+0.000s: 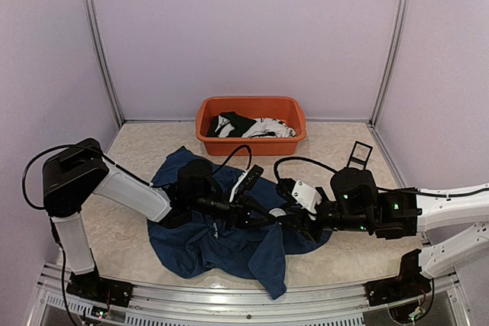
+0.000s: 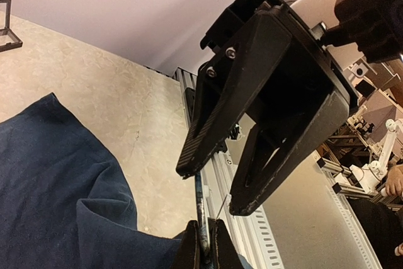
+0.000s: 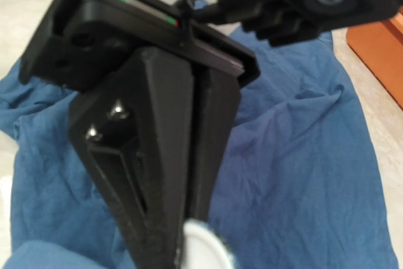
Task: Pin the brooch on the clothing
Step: Pin the brooch onto the flattened clothing.
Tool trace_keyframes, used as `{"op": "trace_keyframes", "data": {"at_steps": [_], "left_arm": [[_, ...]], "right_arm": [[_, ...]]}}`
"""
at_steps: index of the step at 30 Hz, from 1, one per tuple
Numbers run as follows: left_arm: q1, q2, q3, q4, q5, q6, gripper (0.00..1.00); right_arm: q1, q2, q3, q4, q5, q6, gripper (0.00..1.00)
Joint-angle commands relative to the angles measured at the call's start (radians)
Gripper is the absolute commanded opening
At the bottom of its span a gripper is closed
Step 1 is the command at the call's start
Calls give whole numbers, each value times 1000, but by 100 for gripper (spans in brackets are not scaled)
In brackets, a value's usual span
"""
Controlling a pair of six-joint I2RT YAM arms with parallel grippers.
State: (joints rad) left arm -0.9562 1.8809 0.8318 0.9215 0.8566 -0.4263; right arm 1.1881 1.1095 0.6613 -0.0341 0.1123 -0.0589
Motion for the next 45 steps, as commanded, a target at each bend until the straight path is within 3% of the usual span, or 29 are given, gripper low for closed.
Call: {"op": "trace_keyframes", "data": {"at_steps": [1,16,30,45], "left_arm": [[-3,17,14,38,12,-9,0],[-3,24,17,46,16,-15,0],[-4,24,18,56,22,-20,0],[-6,20,16,54,11,-14,0]], "right_arm": [[8,-33,9,-25,-23,4,31],[7,10,15,-32,18,7,24],[7,32,23,-39,44,14,23],[8,53,35,-39,29,29,13]]}}
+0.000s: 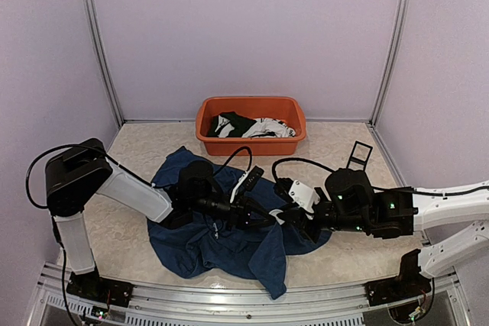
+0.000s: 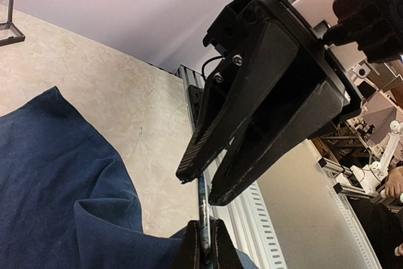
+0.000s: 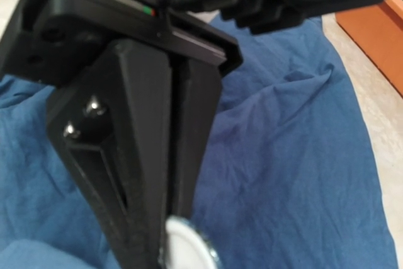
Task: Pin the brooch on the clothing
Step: Pin the brooch onto the flattened clothing.
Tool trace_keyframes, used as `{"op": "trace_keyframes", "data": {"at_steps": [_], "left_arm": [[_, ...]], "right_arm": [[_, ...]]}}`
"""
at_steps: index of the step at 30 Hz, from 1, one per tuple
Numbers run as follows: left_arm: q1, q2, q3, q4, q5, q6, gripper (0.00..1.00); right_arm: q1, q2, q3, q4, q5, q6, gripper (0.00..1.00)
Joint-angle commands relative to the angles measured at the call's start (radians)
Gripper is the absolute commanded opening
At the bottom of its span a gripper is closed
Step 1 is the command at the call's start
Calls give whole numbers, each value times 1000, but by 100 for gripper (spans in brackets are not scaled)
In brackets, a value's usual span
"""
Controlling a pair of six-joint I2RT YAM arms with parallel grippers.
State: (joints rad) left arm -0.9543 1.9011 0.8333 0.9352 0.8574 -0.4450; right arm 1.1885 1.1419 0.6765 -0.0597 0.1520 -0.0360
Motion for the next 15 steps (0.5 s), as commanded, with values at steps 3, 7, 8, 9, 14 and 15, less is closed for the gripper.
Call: {"op": "trace_keyframes", "data": {"at_steps": [3,7,8,9,14,15], "left_arm": [[-10,-13,10,28,-6,22,0],[-19,-33,13,-15,-32,60,0],[-22,-40,13,-22,-39,72,0],[-25,-45,12,-31,-47,80,0],[-28,-68,10,-56,-63,102,0],[-27,-71,10,-58,-62,104,0]], "right_arm": [[6,30,15,-14,-15,21,12],[6,43,7,6,-23,34,10],[6,46,6,8,-24,34,9],[6,49,6,10,-25,33,9],[7,43,7,9,-27,34,9],[6,36,9,6,-26,34,9]]}}
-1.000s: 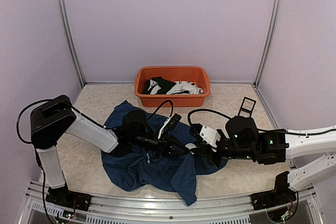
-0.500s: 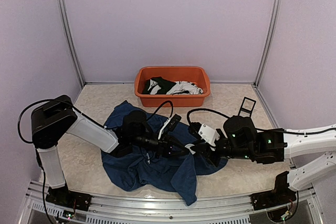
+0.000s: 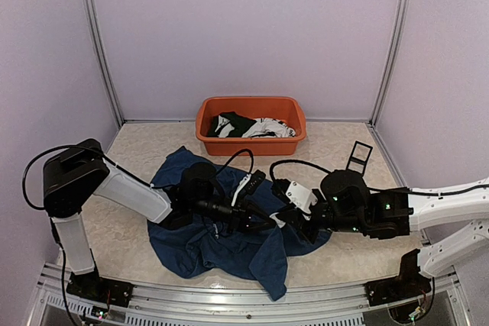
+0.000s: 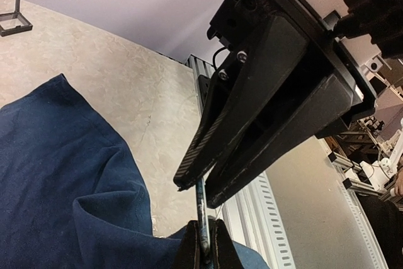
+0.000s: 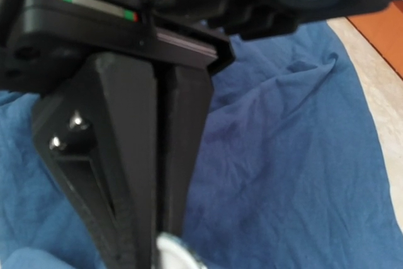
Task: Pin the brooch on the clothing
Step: Pin the brooch onto the flattened clothing.
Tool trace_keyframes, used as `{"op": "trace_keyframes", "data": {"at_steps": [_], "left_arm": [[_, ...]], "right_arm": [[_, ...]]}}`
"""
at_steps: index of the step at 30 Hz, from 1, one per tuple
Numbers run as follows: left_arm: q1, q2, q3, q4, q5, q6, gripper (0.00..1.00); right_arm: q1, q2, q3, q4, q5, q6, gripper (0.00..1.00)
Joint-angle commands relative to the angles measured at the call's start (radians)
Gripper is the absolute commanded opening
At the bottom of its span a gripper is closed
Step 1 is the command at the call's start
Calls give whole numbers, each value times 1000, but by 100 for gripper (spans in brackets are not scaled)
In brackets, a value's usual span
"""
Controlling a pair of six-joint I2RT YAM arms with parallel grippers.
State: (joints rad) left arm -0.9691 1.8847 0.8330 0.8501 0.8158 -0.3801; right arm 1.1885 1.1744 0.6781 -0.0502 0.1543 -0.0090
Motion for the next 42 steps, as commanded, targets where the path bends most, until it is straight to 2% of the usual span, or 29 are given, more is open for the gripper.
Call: {"op": "trace_keyframes", "data": {"at_steps": [1,13,20,28,37,42], "left_arm": [[-12,-55,11,26,-20,40,0],[-12,-53,14,25,-5,34,0],[-14,-50,15,31,-9,30,0],[-13,-54,4,45,1,23,0],[-12,-38,7,69,15,7,0],[-13,-34,9,69,22,4,0]], "right_arm": [[6,-3,11,-8,-27,21,10],[6,-149,9,-46,-29,47,37],[7,-90,1,-44,-79,45,41],[9,-38,0,-39,-51,34,41],[8,-67,-13,-42,-45,27,29],[8,-80,-12,-51,-45,20,27]]}}
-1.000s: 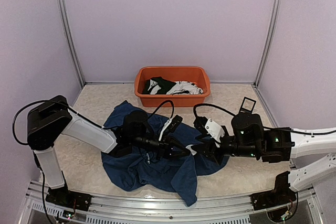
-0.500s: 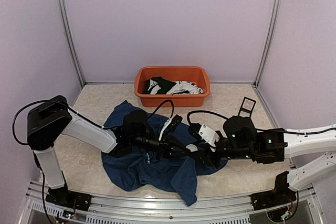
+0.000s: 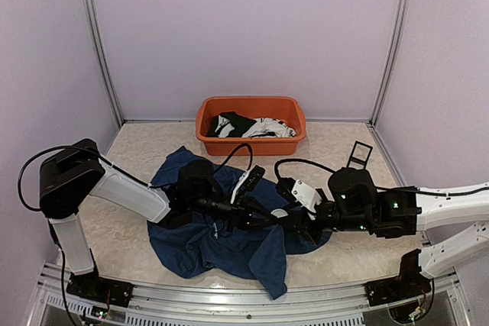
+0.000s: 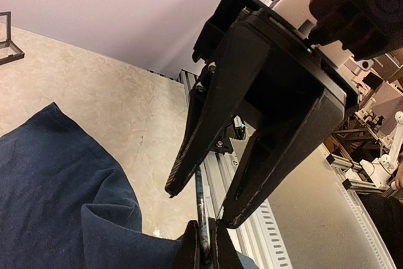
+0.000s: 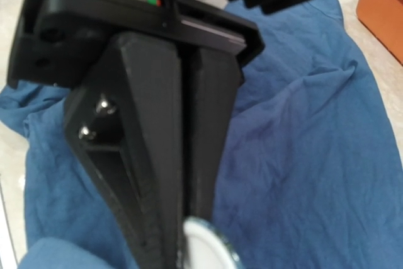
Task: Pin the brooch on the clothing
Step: Pin the brooch onto the flattened clothing.
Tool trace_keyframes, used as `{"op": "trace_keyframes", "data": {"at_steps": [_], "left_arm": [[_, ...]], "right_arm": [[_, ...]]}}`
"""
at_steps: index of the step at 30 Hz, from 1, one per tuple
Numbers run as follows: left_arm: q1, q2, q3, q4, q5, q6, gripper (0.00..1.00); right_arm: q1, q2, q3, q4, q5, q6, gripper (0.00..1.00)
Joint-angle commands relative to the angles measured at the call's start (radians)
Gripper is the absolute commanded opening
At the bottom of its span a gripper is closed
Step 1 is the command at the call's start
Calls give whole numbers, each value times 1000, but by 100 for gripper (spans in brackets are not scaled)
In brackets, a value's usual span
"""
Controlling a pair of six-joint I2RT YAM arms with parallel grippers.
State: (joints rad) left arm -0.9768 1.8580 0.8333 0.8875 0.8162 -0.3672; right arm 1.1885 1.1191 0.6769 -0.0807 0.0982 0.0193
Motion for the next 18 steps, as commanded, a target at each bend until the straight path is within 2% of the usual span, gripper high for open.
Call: {"op": "trace_keyframes", "data": {"at_steps": [1,18], "left_arm": [[-4,-7,7,31,22,-10,0],[-1,19,20,57,58,-39,0]], "right_arm": [[9,-24,-10,-23,13,-9,27],[7,-12,2,-56,35,-51,20]]}}
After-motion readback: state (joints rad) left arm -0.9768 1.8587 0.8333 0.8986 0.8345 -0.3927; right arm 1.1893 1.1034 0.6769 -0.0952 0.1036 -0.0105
